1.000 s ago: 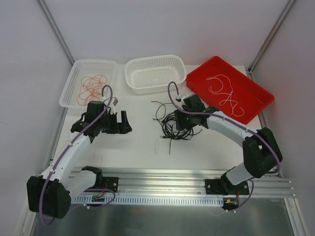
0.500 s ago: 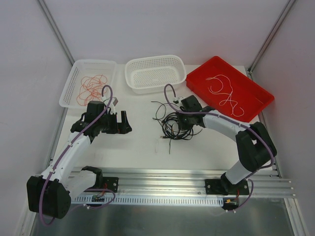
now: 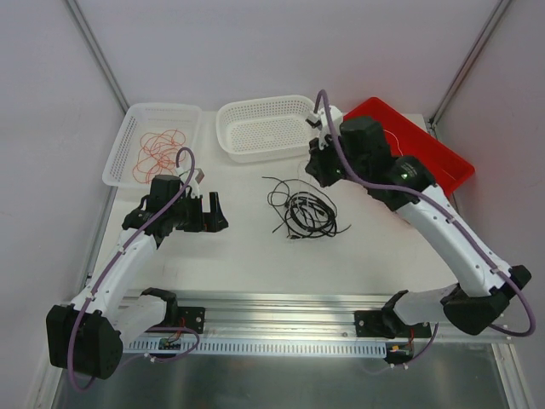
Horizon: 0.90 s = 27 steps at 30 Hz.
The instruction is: Untangle the cables
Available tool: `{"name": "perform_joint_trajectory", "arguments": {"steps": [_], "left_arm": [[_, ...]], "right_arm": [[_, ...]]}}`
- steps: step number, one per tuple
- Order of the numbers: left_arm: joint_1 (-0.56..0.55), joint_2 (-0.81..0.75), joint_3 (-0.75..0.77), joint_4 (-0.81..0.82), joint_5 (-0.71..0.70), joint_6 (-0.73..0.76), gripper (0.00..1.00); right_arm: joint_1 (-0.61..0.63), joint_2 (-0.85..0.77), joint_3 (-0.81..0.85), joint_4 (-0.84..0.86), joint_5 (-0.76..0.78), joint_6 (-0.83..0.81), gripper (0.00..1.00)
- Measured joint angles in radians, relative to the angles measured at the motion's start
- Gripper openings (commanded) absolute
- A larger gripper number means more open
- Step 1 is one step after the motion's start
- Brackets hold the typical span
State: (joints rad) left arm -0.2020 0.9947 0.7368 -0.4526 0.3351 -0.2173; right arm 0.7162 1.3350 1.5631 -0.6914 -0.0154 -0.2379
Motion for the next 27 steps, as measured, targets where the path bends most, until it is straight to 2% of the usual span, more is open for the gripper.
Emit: {"name": "perform_joint_trajectory", "arguments": {"steps": [5,8,16,22,27], "left_arm": [[0.000,0.000,0.000,0.000,0.000,0.000,0.99],[0.000,0.000,0.000,0.000,0.000,0.000,0.99],[0.000,0.000,0.000,0.000,-0.001,0.000,0.99],[0.000,0.000,0.000,0.000,-0.001,0.000,0.99],[0.000,0.000,0.000,0.000,-0.001,0.000,0.99]], "right_arm": [[0.046,-0.012,0.298,-0.068,0.003,-0.010,0.01],[0.051,-0.054,0.373,-0.049,-0.010,-0.005,0.01],[0.054,-0.188,0.336,0.085,0.065,-0.005,0.01],[0.049,-0.181,0.336,0.137,0.228,-0.061,0.01],[-0.021,-0.140,0.312,0.145,0.360,-0.100,0.01]]}}
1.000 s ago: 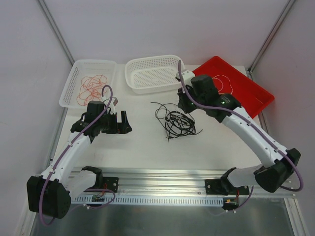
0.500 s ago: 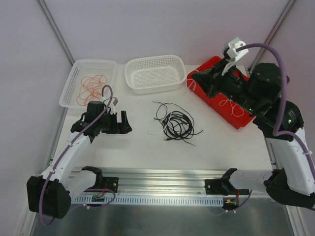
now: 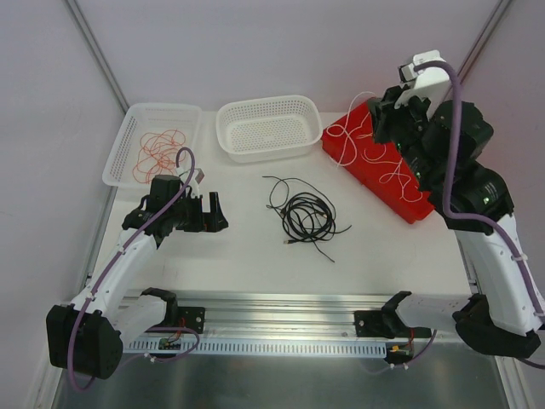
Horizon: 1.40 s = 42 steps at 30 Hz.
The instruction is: Untangle the cables
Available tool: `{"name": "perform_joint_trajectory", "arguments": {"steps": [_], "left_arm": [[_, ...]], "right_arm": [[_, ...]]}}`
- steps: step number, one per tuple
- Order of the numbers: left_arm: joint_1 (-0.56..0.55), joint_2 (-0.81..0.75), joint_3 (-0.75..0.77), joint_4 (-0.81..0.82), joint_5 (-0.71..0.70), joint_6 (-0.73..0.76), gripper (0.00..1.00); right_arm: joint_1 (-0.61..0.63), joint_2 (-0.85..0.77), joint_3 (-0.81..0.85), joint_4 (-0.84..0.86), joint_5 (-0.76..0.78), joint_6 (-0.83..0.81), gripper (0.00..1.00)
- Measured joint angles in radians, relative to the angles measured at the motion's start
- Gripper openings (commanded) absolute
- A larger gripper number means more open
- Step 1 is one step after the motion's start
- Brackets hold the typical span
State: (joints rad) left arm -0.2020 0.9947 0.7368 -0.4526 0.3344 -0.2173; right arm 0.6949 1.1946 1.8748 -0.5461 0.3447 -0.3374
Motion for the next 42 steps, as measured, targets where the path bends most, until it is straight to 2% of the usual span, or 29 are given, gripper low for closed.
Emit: {"name": "perform_joint_trajectory", "arguments": {"steps": [4,8,14,23,25,26,27,28,29,32,35,42], "left_arm": [[0.000,0.000,0.000,0.000,0.000,0.000,0.99],[0.000,0.000,0.000,0.000,0.000,0.000,0.99],[0.000,0.000,0.000,0.000,0.001,0.000,0.99],[0.000,0.000,0.000,0.000,0.002,0.000,0.99],[0.000,0.000,0.000,0.000,0.003,0.000,0.99],[0.000,0.000,0.000,0.000,0.004,0.000,0.99],[0.000,0.000,0.000,0.000,0.005,0.000,0.99],[0.000,0.000,0.000,0.000,0.006,0.000,0.99],[0.000,0.000,0.000,0.000,0.006,0.000,0.99],[0.000,0.000,0.000,0.000,0.007,0.000,0.99],[0.000,0.000,0.000,0.000,0.007,0.000,0.99],[0.000,0.000,0.000,0.000,0.007,0.000,0.99]], "right_arm": [[-0.138,0.026,-0.058,0.012,0.045,0.014,0.01],[-0.360,0.065,-0.126,0.013,0.029,0.086,0.01],[-0.622,0.153,-0.235,0.051,0.001,0.206,0.01],[-0.831,0.360,-0.338,0.114,0.000,0.346,0.01],[-0.860,0.397,-0.360,0.119,-0.014,0.381,0.08],[-0.883,0.414,-0.377,0.119,-0.021,0.403,0.18],[-0.894,0.425,-0.390,0.116,-0.027,0.418,0.23],[-0.908,0.441,-0.403,0.111,-0.033,0.436,0.31],[-0.919,0.457,-0.412,0.099,-0.037,0.453,0.51],[-0.938,0.481,-0.433,0.063,-0.039,0.493,0.71],[-0.928,0.465,-0.456,0.041,-0.041,0.514,0.80],[-0.779,0.249,-0.600,0.041,-0.049,0.528,0.82]]}}
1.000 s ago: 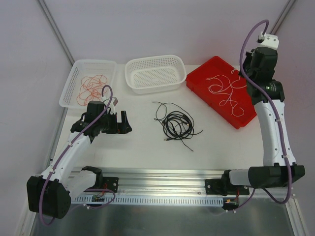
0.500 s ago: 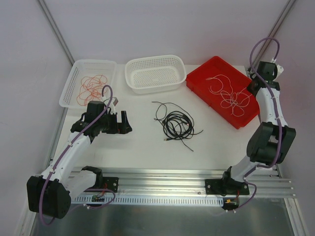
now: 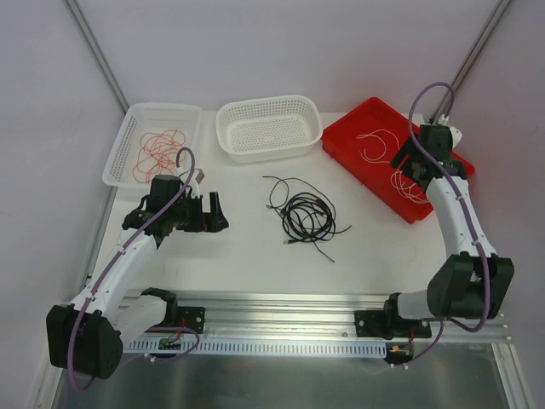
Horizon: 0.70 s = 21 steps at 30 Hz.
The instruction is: Untangle the cables
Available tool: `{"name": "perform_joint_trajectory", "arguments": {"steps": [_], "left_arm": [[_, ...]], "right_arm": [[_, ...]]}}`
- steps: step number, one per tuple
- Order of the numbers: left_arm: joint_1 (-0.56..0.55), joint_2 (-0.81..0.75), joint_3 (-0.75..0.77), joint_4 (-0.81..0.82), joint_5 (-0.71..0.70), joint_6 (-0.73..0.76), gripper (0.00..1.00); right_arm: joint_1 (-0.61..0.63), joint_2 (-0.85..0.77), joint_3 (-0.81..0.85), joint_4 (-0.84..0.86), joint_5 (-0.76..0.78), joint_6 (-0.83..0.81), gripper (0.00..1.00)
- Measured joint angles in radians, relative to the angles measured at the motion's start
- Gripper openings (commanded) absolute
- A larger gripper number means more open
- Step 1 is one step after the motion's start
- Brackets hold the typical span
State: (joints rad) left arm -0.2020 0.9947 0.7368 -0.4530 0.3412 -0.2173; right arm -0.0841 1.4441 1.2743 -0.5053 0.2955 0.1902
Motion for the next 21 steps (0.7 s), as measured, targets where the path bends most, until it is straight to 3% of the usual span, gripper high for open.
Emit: {"name": "perform_joint_trajectory", "arguments": {"steps": [5,8,11,21], "left_arm": [[0.000,0.000,0.000,0.000,0.000,0.000,0.99],[0.000,0.000,0.000,0.000,-0.001,0.000,0.99],[0.000,0.000,0.000,0.000,-0.001,0.000,0.99],[0.000,0.000,0.000,0.000,-0.002,0.000,0.99]], "right_arm": [[0.174,-0.143,-0.100,0.016,-0.069,-0.016,0.77],[0.294,-0.164,-0.153,0.038,-0.127,-0.041,0.68],[0.414,-0.165,-0.220,0.061,-0.189,-0.064,0.60],[0.732,-0.026,-0.283,0.206,-0.333,-0.161,0.56]]}}
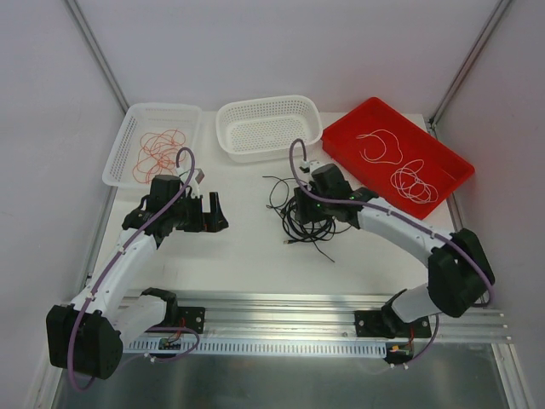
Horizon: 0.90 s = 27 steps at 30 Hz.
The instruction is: Untangle the cables
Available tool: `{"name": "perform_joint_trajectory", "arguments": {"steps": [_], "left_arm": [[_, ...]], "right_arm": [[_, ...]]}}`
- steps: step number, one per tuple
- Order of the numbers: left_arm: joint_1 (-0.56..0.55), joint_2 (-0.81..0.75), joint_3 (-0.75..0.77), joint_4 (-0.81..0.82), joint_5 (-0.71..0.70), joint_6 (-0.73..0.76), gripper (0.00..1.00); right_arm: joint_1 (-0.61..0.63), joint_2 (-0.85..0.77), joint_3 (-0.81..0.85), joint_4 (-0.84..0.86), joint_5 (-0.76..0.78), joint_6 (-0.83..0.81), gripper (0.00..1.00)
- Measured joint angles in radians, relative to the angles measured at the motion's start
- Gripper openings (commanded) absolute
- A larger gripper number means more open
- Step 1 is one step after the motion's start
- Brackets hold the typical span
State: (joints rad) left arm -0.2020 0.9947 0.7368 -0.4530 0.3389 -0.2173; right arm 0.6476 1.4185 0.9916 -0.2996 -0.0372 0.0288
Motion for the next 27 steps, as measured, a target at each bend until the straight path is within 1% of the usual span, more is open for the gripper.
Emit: {"name": "perform_joint_trajectory", "arguments": {"steps": [4,7,8,10,11,13,14,17,19,22,27], "left_arm": [[0.000,0.000,0.000,0.000,-0.007,0.000,0.99],[0.000,0.000,0.000,0.000,-0.007,0.000,0.99],[0.000,0.000,0.000,0.000,-0.007,0.000,0.99],[0.000,0.000,0.000,0.000,-0.007,0.000,0.99],[0.001,0.000,0.000,0.000,-0.007,0.000,0.99],[0.001,0.000,0.000,0.000,-0.007,0.000,0.99],[0.001,0.000,0.000,0.000,-0.007,0.000,0.99],[0.001,0.000,0.000,0.000,-0.006,0.000,0.99],[0.006,0.000,0.000,0.000,-0.005,0.000,0.99],[0.014,0.000,0.000,0.000,-0.003,0.000,0.99],[0.014,0.000,0.000,0.000,-0.002,0.000,0.99]], "right_arm": [[0.056,0.133,0.041,0.035,-0.005,-0.032,0.55],[0.082,0.230,0.091,0.045,0.000,-0.052,0.49],[0.089,0.256,0.106,0.050,0.003,-0.058,0.45],[0.105,0.294,0.129,0.055,0.013,-0.068,0.39],[0.112,0.304,0.136,0.057,0.024,-0.071,0.32],[0.122,0.310,0.141,0.056,0.041,-0.077,0.23],[0.126,0.309,0.143,0.055,0.050,-0.082,0.13],[0.133,0.303,0.158,0.037,0.085,-0.105,0.01],[0.137,0.281,0.168,0.008,0.109,-0.123,0.01],[0.154,0.217,0.222,-0.089,0.155,-0.158,0.01],[0.185,0.094,0.446,-0.237,0.227,-0.230,0.01]]}}
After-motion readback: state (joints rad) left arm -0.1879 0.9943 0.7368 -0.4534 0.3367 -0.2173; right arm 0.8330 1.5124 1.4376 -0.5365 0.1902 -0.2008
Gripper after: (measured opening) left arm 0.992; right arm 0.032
